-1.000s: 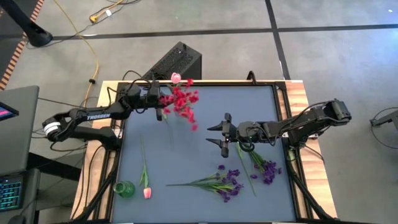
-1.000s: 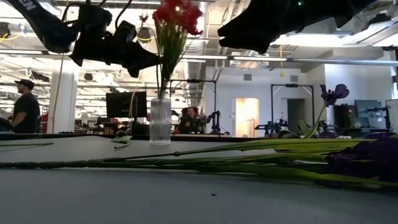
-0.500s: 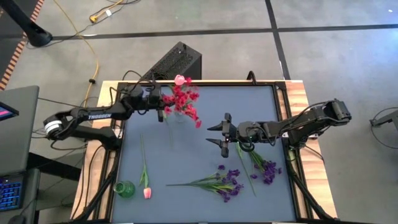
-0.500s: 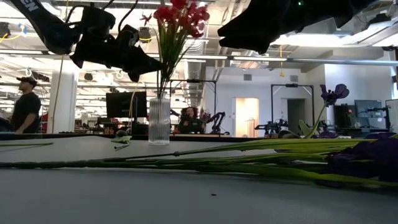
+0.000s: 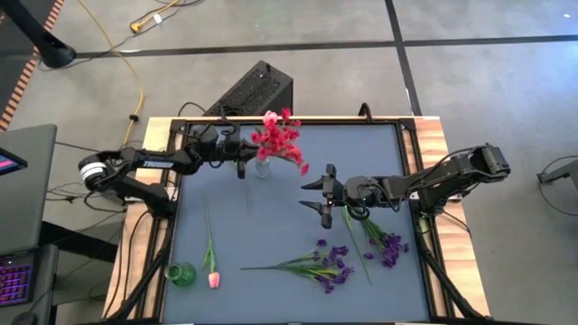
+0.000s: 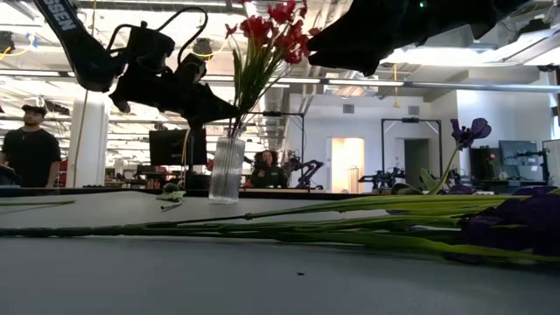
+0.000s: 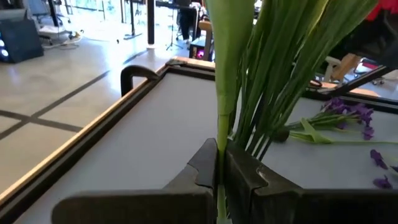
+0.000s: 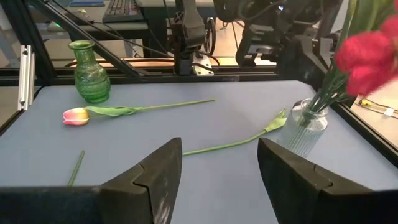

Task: Sort flowers into vase by color
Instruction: Put the top pink tulip into the transparent vase

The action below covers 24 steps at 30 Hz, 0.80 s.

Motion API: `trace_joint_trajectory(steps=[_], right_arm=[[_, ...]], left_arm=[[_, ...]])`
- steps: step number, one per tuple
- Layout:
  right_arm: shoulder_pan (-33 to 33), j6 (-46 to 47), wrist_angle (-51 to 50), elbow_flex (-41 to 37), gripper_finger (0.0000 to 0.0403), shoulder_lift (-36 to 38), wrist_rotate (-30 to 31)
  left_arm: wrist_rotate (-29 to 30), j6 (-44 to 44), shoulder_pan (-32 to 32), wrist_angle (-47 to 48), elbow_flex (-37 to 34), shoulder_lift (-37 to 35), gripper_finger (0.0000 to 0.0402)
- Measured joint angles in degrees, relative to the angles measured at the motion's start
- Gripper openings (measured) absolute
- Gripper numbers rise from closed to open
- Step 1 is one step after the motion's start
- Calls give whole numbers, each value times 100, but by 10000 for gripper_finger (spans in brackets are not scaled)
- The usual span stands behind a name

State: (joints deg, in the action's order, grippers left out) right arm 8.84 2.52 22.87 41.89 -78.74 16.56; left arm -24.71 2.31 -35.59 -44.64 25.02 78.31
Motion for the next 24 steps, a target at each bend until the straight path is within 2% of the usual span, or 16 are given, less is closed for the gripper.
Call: trace_joint_trajectory(steps=[24], right_arm=[[0,-169,-253,0,234,0,0]], left_arm=[[-50,28,-17,224,4,47,0]])
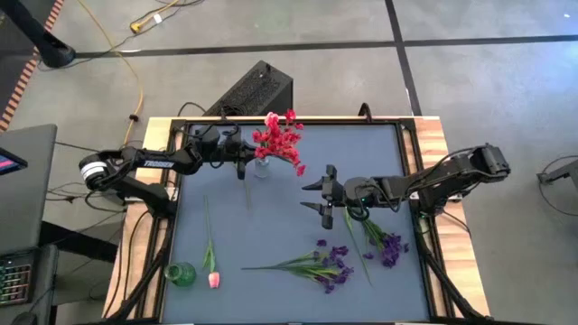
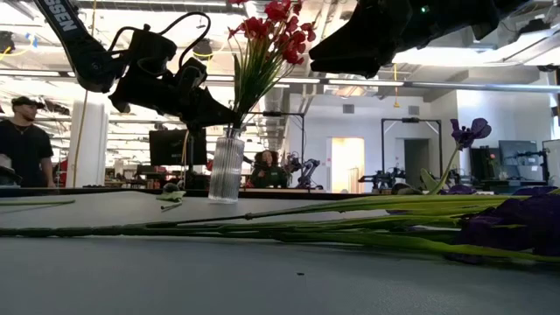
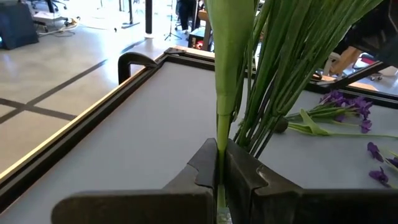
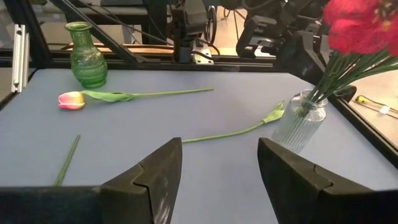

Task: Sort flowers into vase by color
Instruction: Put the top pink tulip into the transparent vase

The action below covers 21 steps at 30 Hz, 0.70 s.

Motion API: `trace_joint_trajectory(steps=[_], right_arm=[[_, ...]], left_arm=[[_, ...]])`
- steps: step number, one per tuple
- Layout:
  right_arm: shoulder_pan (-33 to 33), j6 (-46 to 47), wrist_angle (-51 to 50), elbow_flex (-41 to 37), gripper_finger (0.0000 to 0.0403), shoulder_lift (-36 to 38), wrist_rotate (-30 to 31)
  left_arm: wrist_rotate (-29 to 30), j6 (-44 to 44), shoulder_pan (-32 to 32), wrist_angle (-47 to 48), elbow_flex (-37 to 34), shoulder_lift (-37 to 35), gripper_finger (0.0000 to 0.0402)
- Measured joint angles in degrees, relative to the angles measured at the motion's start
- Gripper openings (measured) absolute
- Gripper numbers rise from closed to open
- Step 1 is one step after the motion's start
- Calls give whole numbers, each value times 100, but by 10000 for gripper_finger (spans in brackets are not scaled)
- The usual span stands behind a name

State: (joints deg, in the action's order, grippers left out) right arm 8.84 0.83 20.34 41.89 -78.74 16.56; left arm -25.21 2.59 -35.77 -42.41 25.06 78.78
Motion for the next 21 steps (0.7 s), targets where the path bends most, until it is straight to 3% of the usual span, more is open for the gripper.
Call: trace_joint_trajectory(steps=[21], right_arm=[[-35,-132,-11,0,234,0,2]], left_arm=[[-157,-234,-111,54,0,-21,0]])
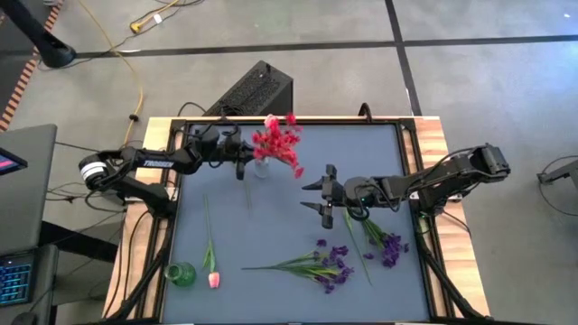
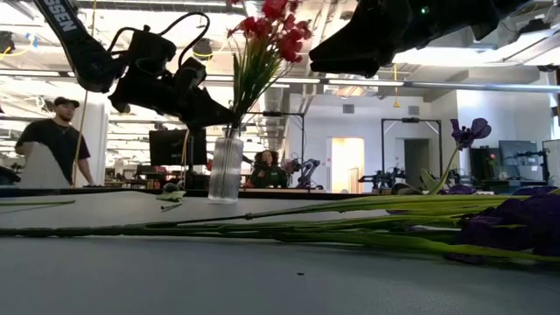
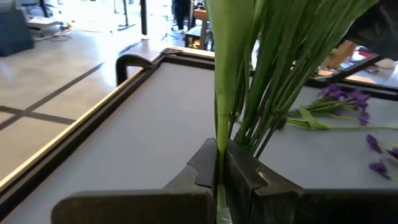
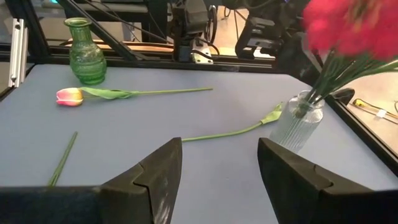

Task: Sort flowers into vase by color
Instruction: Put the top pink tulip into the transparent vase

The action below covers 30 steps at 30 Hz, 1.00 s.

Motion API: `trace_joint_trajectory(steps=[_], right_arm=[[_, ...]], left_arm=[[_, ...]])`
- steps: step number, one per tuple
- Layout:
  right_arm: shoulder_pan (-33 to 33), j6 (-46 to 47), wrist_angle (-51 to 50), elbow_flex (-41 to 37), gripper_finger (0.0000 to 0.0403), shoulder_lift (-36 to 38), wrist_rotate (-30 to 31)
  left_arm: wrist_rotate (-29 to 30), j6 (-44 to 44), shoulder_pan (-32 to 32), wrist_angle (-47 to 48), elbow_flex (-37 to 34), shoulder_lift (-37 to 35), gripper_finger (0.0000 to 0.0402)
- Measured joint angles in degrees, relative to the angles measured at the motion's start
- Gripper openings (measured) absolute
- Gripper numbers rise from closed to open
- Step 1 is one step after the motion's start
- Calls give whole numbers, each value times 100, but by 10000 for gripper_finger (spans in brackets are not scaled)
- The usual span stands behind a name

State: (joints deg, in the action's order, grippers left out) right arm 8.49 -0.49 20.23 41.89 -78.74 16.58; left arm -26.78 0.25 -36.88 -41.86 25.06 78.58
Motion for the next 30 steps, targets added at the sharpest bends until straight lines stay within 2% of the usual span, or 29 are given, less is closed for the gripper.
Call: trace_joint_trajectory(steps=[13,23,30], right_arm=[[-2,2,10,0,234,0,0],[-2,4,17,0,234,0,0],[-2,4,17,0,234,0,0]], left_arm=[[-587,60,-384,227,0,-8,8],[-622,210,-569,229,-2,-6,128],[-646,276,-689,256,-5,-36,177]])
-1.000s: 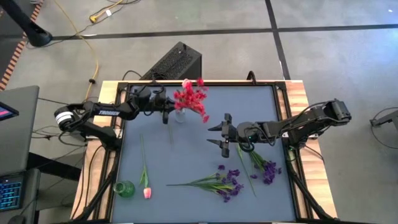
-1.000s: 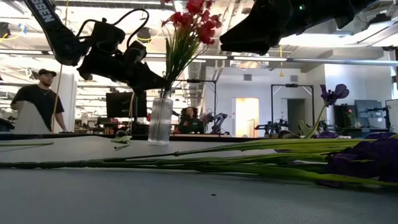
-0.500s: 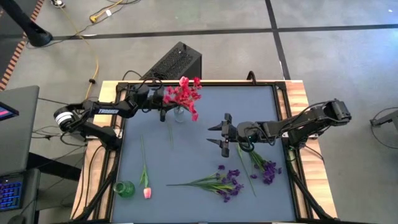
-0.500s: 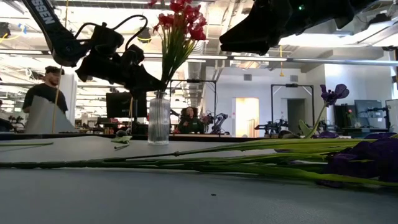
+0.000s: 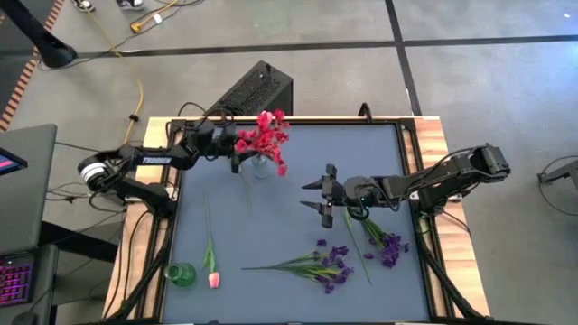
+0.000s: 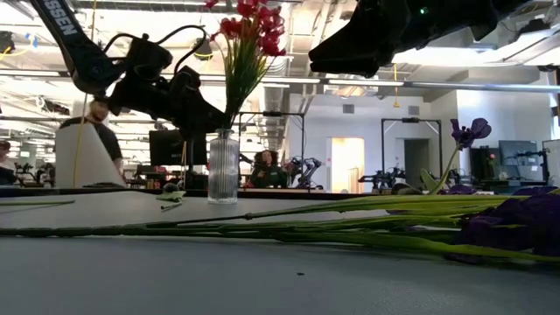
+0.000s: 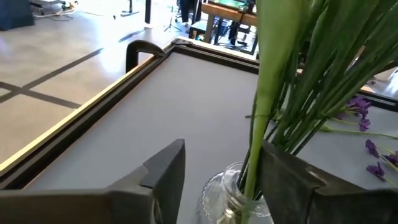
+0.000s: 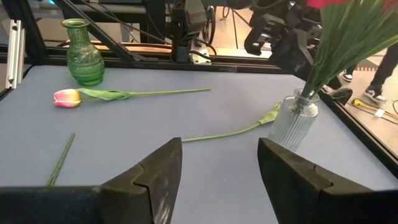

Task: Sort flowers into vase by color
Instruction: Put the top pink tulip into the transparent vase, then put the top violet flower into the green vase

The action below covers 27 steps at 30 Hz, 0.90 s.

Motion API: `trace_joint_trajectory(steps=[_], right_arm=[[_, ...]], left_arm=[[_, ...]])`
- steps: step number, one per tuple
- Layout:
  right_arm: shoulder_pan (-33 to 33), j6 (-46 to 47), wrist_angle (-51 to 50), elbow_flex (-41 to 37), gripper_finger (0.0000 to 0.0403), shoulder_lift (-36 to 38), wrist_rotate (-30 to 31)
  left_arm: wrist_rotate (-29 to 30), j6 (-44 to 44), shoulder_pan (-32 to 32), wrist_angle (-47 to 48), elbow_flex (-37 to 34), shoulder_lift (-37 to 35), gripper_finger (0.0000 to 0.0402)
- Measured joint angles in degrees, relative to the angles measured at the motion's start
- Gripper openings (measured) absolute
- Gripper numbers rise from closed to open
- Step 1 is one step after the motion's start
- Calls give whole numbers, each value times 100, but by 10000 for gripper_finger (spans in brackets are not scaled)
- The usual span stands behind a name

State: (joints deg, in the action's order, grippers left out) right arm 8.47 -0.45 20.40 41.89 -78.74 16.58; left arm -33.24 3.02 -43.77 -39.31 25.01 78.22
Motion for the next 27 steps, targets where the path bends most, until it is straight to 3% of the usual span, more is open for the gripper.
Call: trace_joint_trajectory(steps=[6,20,27], right_arm=[[0,0,2,0,234,0,2],[0,5,128,2,234,2,2],[0,185,107,4,234,2,2]], left_arm=[[-96,88,-114,188,-5,-319,190],[-65,-38,-188,1871,-3,-1185,190],[-507,-36,-188,1994,-3,-1428,190]])
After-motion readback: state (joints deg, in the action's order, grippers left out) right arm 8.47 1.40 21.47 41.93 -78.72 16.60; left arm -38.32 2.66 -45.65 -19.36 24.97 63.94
